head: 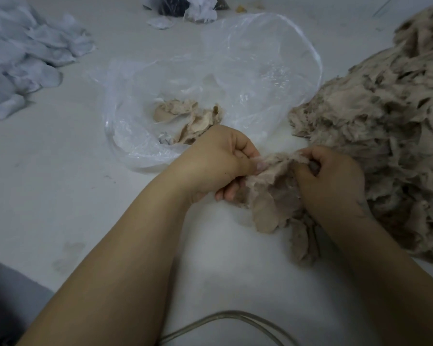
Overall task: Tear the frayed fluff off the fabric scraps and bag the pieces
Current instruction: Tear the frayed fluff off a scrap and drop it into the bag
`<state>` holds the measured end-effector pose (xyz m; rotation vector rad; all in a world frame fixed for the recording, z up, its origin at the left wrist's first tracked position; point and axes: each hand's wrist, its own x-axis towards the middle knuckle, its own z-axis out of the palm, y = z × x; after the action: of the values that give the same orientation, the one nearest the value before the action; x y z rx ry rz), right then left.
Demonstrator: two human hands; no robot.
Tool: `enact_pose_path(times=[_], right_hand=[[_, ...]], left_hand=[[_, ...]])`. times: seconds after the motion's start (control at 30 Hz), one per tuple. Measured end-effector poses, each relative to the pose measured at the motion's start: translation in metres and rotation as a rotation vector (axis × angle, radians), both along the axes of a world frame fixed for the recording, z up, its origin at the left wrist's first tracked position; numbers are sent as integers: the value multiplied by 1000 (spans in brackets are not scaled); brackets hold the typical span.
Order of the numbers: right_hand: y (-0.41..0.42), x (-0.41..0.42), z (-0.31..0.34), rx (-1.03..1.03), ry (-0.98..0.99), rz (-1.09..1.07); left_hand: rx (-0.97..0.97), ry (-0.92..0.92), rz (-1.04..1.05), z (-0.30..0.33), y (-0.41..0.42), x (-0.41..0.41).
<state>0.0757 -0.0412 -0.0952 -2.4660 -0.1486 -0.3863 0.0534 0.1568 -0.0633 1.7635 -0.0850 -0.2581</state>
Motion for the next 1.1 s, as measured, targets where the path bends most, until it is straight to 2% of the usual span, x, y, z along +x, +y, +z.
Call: enact_pose_path(times=[0.13, 0.27, 0.3, 0.4, 0.47, 0.5, 0.53, 0.6, 0.73, 0.8, 0.9, 1.03, 1.1], right_hand=[[-7, 3, 0, -47, 57, -49], [-3, -5, 2, -182, 68, 61], [-2, -7, 3, -163, 58, 61], [6, -14, 8, 165, 5, 73], [14, -17, 10, 436, 100, 148], [17, -18, 8, 500, 180, 187], [20, -20, 5, 472, 229, 222], [20, -19, 0, 290, 213, 249], [4, -9, 3, -60, 162, 166], [-1, -7, 5, -101, 149, 123], [3, -11, 7, 79, 88, 102], [13, -16, 10, 495, 214, 200], [15, -16, 12, 604, 246, 230]], left_hand=[[-43, 14, 1, 2, 5, 0], [-94, 8, 6, 2, 2, -1], [-104, 9, 4, 2, 2, -1], [-60, 16, -7, 2, -1, -1], [-30, 36, -36, 1, -4, -2], [-23, 43, -43, 0, -5, -3], [-17, 45, -42, 0, -7, -3], [-9, 25, -9, 0, -7, -3], [-54, -21, 77, 1, -3, -1], [-64, -15, 82, 2, -1, -1], [-26, -5, -16, 2, 0, -2], [-5, 48, -160, 2, -2, -5], [-9, 64, -178, 3, -1, -5]])
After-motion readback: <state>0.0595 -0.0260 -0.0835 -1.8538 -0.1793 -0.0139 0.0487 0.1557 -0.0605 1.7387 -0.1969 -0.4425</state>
